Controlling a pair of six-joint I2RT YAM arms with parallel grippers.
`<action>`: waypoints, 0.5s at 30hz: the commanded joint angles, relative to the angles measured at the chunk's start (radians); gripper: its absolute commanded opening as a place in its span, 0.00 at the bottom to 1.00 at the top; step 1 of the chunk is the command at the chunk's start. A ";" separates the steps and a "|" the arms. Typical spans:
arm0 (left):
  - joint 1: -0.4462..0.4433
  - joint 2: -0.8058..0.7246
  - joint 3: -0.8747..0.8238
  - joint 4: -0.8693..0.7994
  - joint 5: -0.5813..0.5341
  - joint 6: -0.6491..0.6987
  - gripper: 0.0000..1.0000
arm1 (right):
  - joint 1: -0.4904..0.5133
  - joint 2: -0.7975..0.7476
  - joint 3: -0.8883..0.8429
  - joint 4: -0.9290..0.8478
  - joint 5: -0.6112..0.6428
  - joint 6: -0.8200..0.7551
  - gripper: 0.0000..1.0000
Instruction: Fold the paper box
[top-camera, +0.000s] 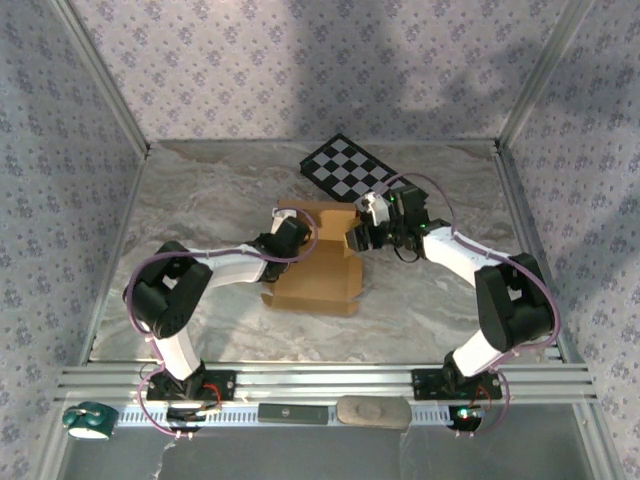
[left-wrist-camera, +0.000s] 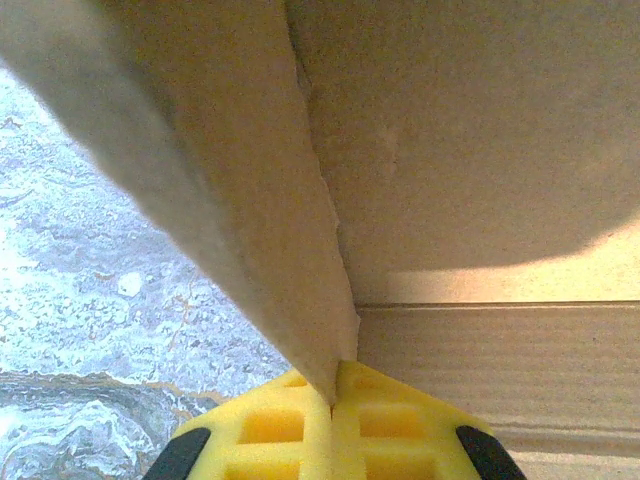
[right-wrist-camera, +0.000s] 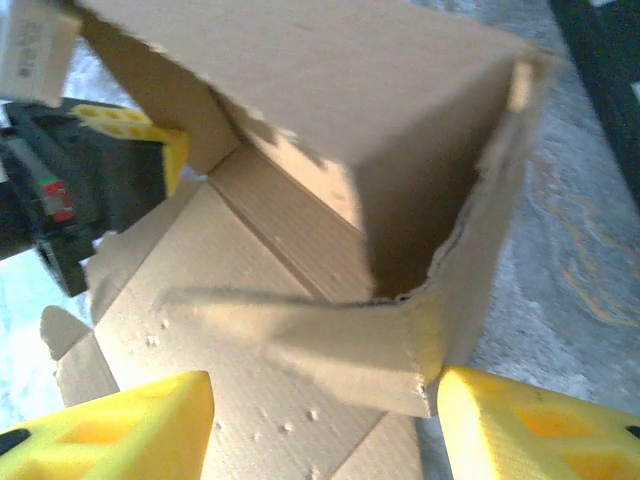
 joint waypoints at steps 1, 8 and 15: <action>-0.003 0.023 0.023 -0.042 0.006 0.028 0.00 | 0.031 -0.043 0.011 -0.050 -0.078 -0.068 0.66; -0.004 0.029 0.026 -0.045 0.006 0.030 0.00 | 0.038 -0.009 0.017 -0.117 0.119 -0.130 0.66; -0.004 0.024 0.023 -0.048 -0.001 0.036 0.00 | 0.063 -0.159 -0.038 -0.105 0.098 -0.135 0.66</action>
